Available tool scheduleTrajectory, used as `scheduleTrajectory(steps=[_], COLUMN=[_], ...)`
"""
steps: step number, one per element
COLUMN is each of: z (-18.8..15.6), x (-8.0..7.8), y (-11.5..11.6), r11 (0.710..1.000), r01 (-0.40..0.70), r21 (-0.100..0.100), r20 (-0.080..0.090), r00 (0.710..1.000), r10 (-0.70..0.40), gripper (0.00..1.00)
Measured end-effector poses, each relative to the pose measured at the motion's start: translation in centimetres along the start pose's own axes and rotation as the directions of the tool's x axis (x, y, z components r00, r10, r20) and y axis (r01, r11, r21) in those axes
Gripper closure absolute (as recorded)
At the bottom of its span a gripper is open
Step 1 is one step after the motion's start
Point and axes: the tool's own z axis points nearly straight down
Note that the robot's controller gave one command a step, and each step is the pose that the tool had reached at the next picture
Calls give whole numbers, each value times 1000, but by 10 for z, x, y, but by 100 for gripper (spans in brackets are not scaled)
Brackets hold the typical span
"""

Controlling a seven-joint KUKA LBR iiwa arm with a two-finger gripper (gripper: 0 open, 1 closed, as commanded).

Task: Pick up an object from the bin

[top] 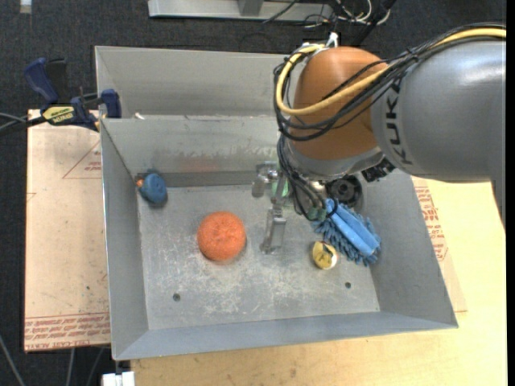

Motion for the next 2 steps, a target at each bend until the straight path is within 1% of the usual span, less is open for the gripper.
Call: scheduleTrajectory(steps=[1,2], z=[43,60], x=[10,9], y=[27,38], r11=[996,985], r01=[88,173], r21=[-4,-1], r20=[-6,-5], r00=[996,985], r10=[-88,-173], gripper=[0,0])
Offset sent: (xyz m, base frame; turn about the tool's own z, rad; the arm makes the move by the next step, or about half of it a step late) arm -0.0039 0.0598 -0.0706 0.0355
